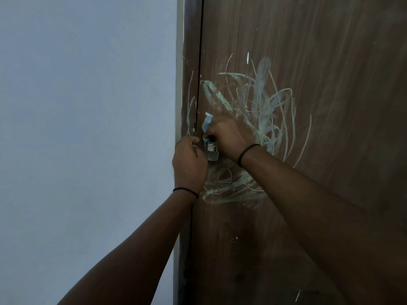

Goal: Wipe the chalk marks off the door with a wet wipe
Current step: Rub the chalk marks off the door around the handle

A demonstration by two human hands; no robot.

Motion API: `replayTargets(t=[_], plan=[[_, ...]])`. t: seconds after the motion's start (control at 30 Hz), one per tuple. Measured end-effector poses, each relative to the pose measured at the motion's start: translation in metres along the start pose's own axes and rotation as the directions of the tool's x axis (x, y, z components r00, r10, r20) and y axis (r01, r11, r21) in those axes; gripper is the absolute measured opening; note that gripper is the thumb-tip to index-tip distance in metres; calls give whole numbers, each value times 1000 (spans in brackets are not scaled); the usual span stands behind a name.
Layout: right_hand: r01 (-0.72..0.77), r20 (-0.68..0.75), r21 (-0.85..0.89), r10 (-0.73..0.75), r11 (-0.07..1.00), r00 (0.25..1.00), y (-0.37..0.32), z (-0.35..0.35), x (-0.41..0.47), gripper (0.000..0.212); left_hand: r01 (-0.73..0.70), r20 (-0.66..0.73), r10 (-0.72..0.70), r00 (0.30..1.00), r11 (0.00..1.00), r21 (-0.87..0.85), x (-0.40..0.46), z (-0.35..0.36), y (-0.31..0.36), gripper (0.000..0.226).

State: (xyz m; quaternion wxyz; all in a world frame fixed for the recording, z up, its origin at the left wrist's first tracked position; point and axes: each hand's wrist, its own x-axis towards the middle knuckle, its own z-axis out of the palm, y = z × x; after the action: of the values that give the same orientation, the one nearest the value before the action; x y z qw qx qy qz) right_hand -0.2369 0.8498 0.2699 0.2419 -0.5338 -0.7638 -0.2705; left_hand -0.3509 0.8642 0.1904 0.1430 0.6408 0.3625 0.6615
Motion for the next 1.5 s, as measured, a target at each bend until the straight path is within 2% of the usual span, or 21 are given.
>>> replayTargets(t=[0.07,0.13,0.2,0.27,0.3,0.43,0.5,0.57,0.63,0.7,0.8,0.87,0.93,1.07,1.17,1.27,1.4,1.5], plan=[[-47,27,-27,48,999,998,11,-8,-7,20,7,-2,-7,1000,1000,-3,0,-2,-1,21],[-179,60,-90,185,980,981,21,-19,-17,15,12,11,-12,1000,1000,-5,-1,-3,-1,21],[-251,-33,-30,250,968,968,23,-25,-24,15,16,30,-15,999,1000,-5,-1,0,1,21],[-202,-157,88,214,975,964,11,-24,-17,15,10,28,-10,1000,1000,-4,0,5,3,20],[-161,-166,106,177,981,970,5,-20,-11,15,8,27,-8,1000,1000,-1,0,6,4,19],[-24,-20,73,26,997,999,-8,-3,3,17,46,15,-47,999,999,4,2,8,-1,19],[-19,-58,98,25,995,998,-1,-4,-2,12,55,20,-55,998,998,8,1,5,-3,20],[-170,-74,145,182,975,981,11,-12,-11,10,40,21,-40,999,999,11,1,3,-4,21],[-369,-73,184,387,911,919,25,-21,-17,13,39,21,-39,999,999,1,1,2,-3,21],[-422,-133,225,457,878,879,29,-27,-18,14,38,33,-37,999,999,-10,1,3,-3,21],[-297,-160,264,345,918,925,8,-26,-10,15,48,47,-48,998,999,-5,2,5,-2,22],[-243,-80,215,265,946,961,-4,-19,-5,17,69,40,-70,997,998,10,3,5,0,22],[-269,1,208,275,940,962,-6,-14,-4,19,64,24,-64,998,998,10,4,3,1,21],[-396,67,295,395,869,916,-3,-16,-1,21,27,-9,-27,1000,999,36,3,-2,3,20],[-349,202,144,317,926,927,-10,-19,6,16,46,-8,-46,999,998,36,2,-2,7,18],[-340,269,127,297,932,916,-12,-24,9,16,47,-17,-46,999,998,36,-1,-4,9,19],[-295,300,179,233,939,925,-6,-35,0,10,49,-21,-48,999,998,35,-3,-12,8,20],[-329,204,150,297,932,933,-3,-29,-4,9,73,3,-73,997,996,42,-5,-14,9,22]])
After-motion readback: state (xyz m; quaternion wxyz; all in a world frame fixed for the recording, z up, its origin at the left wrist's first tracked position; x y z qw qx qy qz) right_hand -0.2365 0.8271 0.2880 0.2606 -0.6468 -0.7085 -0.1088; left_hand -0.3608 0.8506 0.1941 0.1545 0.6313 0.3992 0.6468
